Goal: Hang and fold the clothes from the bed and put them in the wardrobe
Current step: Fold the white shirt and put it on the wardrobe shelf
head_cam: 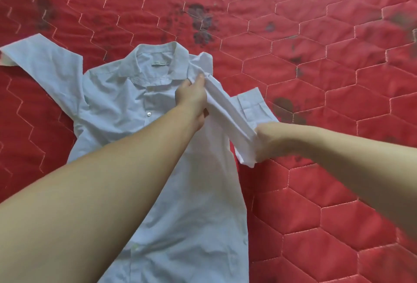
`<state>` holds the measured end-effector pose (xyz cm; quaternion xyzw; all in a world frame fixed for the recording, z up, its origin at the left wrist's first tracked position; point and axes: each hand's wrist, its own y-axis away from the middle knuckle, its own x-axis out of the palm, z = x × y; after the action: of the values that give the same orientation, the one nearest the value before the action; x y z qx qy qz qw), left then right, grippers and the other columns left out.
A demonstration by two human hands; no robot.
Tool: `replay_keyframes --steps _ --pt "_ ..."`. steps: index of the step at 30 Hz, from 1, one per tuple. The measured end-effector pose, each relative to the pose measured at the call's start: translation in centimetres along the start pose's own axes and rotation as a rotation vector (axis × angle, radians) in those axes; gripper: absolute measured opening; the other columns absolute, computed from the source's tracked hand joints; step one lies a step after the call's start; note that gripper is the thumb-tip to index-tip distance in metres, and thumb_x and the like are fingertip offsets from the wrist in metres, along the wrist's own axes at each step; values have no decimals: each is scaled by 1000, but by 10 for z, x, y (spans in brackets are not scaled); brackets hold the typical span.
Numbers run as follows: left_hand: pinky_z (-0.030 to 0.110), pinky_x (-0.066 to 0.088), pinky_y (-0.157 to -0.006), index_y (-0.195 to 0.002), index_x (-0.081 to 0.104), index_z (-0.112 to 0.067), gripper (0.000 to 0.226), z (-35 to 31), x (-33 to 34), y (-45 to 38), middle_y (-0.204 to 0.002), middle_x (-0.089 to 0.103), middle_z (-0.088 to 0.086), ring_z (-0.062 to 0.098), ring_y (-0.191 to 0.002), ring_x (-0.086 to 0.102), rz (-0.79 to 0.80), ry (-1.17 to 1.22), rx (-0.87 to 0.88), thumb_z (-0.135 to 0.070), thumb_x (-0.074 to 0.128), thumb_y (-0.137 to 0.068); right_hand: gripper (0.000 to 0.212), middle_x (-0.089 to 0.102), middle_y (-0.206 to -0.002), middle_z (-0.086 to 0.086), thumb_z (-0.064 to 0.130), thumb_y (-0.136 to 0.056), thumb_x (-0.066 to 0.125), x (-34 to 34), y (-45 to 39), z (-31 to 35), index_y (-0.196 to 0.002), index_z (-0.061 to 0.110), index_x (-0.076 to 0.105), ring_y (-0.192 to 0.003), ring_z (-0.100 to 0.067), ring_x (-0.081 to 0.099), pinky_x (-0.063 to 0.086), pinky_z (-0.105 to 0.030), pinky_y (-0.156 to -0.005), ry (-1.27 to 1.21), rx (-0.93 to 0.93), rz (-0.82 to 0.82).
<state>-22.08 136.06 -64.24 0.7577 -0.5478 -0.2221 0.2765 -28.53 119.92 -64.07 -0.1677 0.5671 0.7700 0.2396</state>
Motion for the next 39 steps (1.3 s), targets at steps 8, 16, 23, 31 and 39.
replay_keyframes --steps 8,16,23,31,39 --pt "29 50 -73 -125 58 -19 49 16 11 26 -113 67 1 14 -94 65 277 -161 -69 -55 38 -99 14 66 -65 -5 15 -94 57 -21 23 -48 -98 4 65 -47 -15 61 44 -21 -40 -988 76 8" --pt "42 38 -111 -137 53 -18 99 68 63 74 -135 60 5 21 -124 56 750 -271 -300 -81 65 -61 34 73 -101 -11 31 -95 53 -40 50 -81 -114 8 69 -85 -24 71 57 -30 -68 -1366 107 124" --pt "32 50 -75 -112 66 -17 24 94 100 113 -104 65 5 21 -94 61 911 -267 -451 -28 62 -91 33 74 -83 -9 37 -88 63 -28 73 -130 -102 7 69 -68 -22 70 53 -29 -62 -1303 205 -70" --pt "33 46 -68 -118 61 -6 41 150 142 140 -94 59 11 21 -80 57 626 -363 -425 -2 47 -79 26 46 -57 0 29 -79 65 17 73 -178 -59 15 54 -55 -18 41 32 -27 -50 -399 397 -280" --pt "42 60 -77 -128 55 -22 46 149 119 103 -122 66 2 23 -103 68 402 -231 -449 -12 63 -84 19 74 -102 -13 14 -85 70 48 77 -210 -103 9 72 -97 -31 70 56 -45 -88 -944 290 131"
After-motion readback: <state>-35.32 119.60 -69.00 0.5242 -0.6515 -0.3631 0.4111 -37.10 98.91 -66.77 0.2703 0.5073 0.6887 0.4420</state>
